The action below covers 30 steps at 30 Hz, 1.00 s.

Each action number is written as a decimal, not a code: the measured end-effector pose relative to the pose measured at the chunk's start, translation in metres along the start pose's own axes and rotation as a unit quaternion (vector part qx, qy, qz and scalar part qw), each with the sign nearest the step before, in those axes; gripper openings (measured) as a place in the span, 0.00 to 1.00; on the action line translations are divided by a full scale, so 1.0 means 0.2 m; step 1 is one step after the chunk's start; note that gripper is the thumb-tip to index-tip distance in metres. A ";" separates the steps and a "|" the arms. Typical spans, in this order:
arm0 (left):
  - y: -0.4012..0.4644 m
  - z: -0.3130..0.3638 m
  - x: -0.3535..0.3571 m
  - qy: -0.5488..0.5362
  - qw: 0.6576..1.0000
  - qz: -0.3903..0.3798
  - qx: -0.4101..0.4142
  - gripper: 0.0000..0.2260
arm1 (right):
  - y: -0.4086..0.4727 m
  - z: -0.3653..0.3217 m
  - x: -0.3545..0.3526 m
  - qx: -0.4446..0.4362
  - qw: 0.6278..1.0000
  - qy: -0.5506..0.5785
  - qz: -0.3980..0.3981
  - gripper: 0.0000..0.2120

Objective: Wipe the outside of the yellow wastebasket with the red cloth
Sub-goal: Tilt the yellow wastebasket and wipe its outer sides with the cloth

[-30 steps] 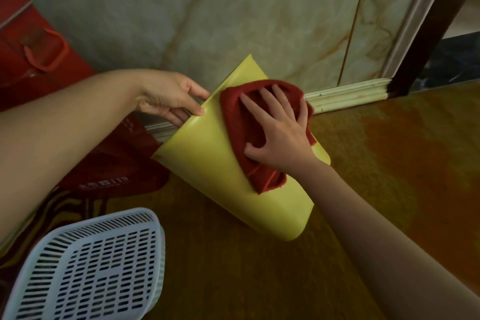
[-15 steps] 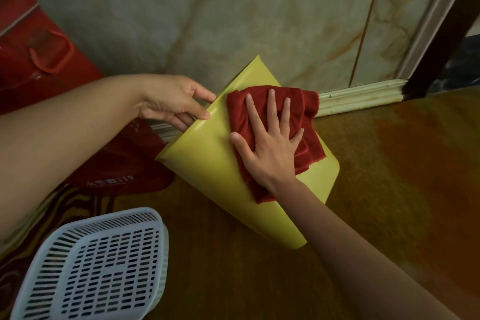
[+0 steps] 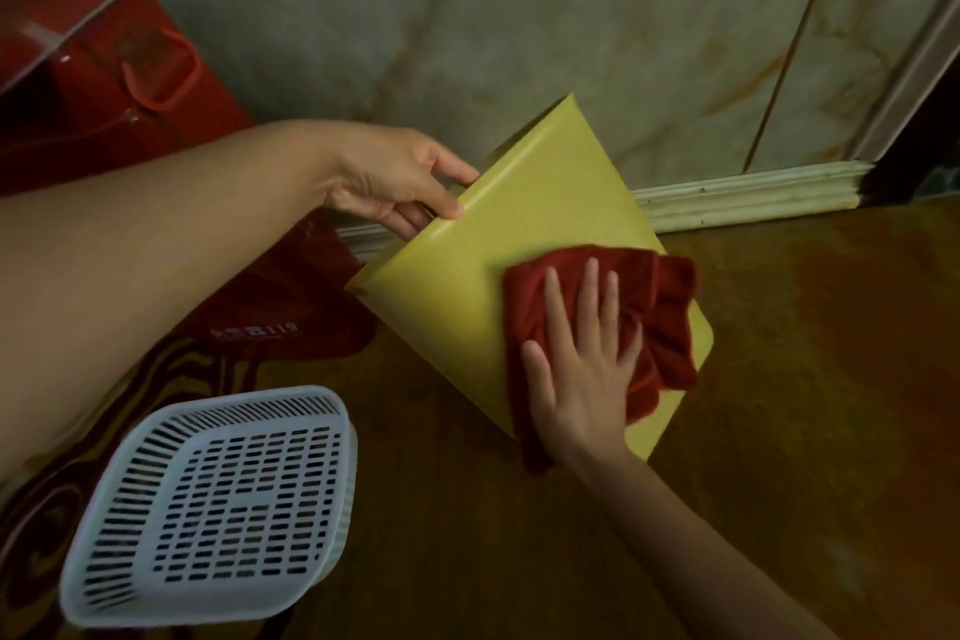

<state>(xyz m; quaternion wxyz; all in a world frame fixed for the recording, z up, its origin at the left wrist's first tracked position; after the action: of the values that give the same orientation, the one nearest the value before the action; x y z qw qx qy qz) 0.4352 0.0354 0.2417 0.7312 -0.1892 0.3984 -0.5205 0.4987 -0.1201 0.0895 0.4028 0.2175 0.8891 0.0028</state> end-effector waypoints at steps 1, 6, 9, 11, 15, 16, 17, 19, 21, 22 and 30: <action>0.00 0.01 0.01 0.001 1.000 -0.014 0.003 0.17 | 0.07 -0.06 -0.02 -0.020 1.000 0.000 0.011 0.26; 0.02 0.07 0.00 0.004 0.999 -0.002 0.046 0.16 | 0.50 -0.01 -0.20 0.003 0.999 0.047 0.022 0.26; -0.07 -0.04 -0.01 -0.009 0.998 -0.037 0.044 0.19 | 0.54 0.25 -0.17 0.096 0.994 0.058 -0.018 0.26; -0.15 -0.18 0.00 0.041 0.998 -0.029 0.024 0.24 | 0.50 0.40 -0.14 0.160 0.984 0.053 -0.052 0.27; -0.17 -0.25 0.01 0.021 0.999 0.027 0.032 0.30 | 0.47 0.42 -0.13 0.176 0.981 0.059 -0.052 0.27; -0.16 -0.21 0.01 0.012 0.999 0.027 0.037 0.30 | 0.46 0.39 -0.14 0.167 0.982 0.065 -0.052 0.27; -0.15 -0.15 0.02 0.001 0.999 0.021 0.043 0.29 | 0.44 0.34 -0.16 0.152 0.984 0.076 -0.054 0.27; -0.12 -0.03 0.04 -0.016 0.998 0.008 0.057 0.27 | 0.40 0.20 -0.21 0.091 0.988 0.108 -0.058 0.28; -0.06 0.10 0.04 0.001 0.998 0.030 0.060 0.24 | 0.34 0.01 -0.27 0.007 0.991 0.122 -0.053 0.26; -0.03 0.16 0.04 0.020 0.997 0.045 0.063 0.22 | 0.30 -0.08 -0.29 -0.029 0.994 0.101 -0.035 0.26; -0.08 0.14 0.06 0.241 0.960 0.070 0.125 0.14 | 0.35 0.16 -0.37 0.003 0.999 0.036 -0.011 0.26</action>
<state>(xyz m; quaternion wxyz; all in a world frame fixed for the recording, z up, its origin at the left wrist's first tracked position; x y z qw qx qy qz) 0.4482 0.0154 0.2651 0.6660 0.0634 0.5070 -0.5435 0.5917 -0.0906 0.1343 0.3695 0.2083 0.9055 0.0038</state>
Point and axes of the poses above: each hand's wrist, its own y-axis towards the middle knuckle, its own x-axis out of the palm, z = x × y, the point moved 5 cm from there along y, towards the middle knuckle, and after that the axes turned 11 degrees about -z, right-handed, at the moved point
